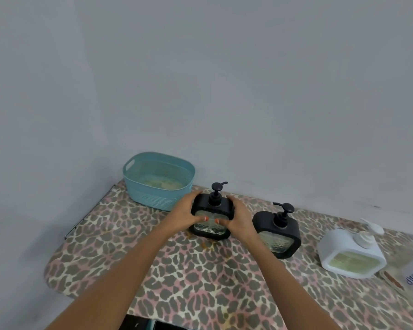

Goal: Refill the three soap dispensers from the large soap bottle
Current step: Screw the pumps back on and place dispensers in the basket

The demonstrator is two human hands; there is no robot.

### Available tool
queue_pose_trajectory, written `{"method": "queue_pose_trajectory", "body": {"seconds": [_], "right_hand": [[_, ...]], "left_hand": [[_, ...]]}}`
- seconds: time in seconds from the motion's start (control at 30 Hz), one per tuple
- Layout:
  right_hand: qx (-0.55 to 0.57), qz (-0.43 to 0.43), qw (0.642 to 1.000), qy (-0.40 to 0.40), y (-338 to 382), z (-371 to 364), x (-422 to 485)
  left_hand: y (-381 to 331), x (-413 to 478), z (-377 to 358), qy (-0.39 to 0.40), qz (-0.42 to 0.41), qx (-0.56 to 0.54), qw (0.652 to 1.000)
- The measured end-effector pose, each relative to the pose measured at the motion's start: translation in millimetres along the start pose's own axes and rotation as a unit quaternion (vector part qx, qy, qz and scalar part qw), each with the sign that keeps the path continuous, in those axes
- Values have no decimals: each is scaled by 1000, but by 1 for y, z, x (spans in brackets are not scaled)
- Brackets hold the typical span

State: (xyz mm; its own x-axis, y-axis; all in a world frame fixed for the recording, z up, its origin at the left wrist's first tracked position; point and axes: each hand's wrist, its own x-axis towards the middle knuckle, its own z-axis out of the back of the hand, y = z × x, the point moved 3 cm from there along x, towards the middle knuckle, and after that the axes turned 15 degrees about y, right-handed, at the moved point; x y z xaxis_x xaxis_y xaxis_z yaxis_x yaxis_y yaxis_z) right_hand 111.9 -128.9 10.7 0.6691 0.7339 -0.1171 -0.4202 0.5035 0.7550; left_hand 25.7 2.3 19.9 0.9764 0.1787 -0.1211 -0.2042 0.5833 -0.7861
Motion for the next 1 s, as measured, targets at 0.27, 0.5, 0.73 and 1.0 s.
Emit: {"method": "queue_pose_trajectory", "body": {"seconds": [0.27, 0.5, 0.73, 1.0], "right_hand": [[-2, 6, 1000, -16, 2, 0, -6], [-9, 57, 998, -18, 29, 13, -25], [-88, 112, 990, 5, 81, 32, -12], [-150, 167, 972, 70, 153, 26, 61]], "left_hand": [[-3, -1, 1, -41, -9, 2, 999], [-24, -25, 13, -82, -29, 5, 996], [-46, -46, 62, -125, -42, 25, 991], [-22, -45, 139, -221, -21, 18, 975]]}}
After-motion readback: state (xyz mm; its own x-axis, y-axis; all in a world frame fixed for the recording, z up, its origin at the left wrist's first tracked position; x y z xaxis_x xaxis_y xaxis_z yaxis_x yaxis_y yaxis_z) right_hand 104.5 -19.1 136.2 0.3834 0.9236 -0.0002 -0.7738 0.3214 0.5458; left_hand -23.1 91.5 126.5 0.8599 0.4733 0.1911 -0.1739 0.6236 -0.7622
